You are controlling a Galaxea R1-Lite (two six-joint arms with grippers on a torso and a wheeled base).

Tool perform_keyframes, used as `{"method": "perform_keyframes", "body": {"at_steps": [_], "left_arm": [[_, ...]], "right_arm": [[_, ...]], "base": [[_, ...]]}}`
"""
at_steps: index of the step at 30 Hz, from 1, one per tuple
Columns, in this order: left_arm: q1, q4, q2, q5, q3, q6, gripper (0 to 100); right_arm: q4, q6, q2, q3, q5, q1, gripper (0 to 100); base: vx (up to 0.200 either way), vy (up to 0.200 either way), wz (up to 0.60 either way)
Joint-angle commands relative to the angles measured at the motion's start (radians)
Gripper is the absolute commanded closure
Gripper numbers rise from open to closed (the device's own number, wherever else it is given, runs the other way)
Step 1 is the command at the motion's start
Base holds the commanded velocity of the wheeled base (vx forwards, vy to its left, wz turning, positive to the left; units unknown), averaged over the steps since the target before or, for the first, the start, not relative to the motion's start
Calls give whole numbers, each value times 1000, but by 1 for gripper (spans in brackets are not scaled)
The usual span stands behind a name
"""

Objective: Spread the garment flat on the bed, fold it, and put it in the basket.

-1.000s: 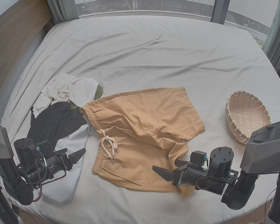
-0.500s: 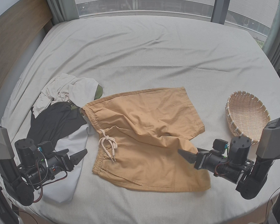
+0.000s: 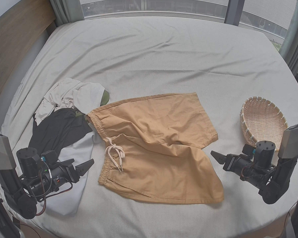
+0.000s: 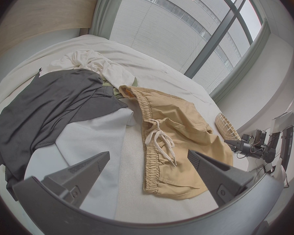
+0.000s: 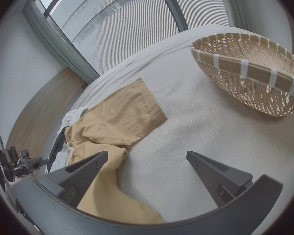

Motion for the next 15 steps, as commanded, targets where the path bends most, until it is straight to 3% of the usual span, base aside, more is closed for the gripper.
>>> {"method": "perform_keyframes", "body": {"at_steps": [1, 6, 15], "left_arm": [[-6, -1, 3, 0, 0, -2, 0], [-8, -1, 3, 0, 2, -2, 0], [-5, -1, 1, 0, 8, -2, 0]], "right_arm": [[0, -21, 55, -1, -4, -8, 0], [-1, -40, 90, 7, -3, 15, 0], [-1, -38, 29, 25, -7, 210, 0]], "base": [[0, 0, 0], [0, 0, 0], [0, 0, 0]]}}
